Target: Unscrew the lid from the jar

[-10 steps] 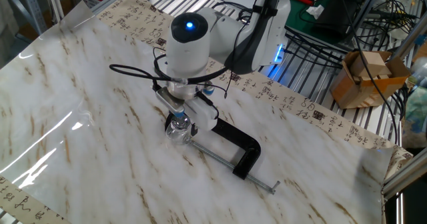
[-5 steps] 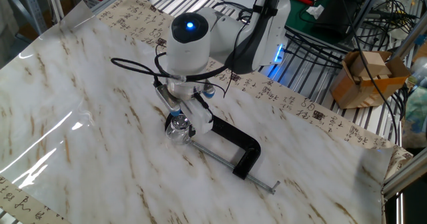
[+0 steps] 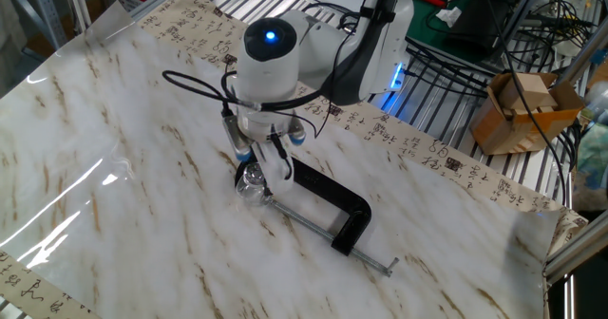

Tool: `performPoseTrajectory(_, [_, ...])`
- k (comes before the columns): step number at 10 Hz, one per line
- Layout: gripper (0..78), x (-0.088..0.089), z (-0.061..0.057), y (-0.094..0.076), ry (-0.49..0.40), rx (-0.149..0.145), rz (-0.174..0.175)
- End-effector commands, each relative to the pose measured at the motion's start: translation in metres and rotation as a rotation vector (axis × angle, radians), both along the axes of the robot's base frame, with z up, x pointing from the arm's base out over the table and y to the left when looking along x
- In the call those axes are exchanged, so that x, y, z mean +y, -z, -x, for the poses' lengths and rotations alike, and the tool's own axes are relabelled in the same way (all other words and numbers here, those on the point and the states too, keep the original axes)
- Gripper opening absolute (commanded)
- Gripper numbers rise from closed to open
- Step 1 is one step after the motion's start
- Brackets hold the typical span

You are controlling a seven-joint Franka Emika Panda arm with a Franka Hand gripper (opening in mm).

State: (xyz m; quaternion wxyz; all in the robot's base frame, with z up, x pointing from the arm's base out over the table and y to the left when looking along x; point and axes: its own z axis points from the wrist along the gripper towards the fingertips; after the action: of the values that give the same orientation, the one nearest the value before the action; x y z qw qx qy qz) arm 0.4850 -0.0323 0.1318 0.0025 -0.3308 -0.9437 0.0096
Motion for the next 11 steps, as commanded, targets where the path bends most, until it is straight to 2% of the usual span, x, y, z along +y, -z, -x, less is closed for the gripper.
performPoseTrajectory(1, [77.4, -0.0006, -0.0004, -0.0017, 0.686, -0.057, -0.018])
performPoseTrajectory(3, [77.4, -0.0006, -0.0004, -0.0017, 0.797, -0.091, -0.031])
performPoseTrajectory(9, [77.4, -0.0010, -0.0006, -0.0014, 0.964, -0.093, -0.036])
performPoseTrajectory(11, [77.4, -0.0010, -0.0006, -0.0014, 0.990, -0.094, -0.040])
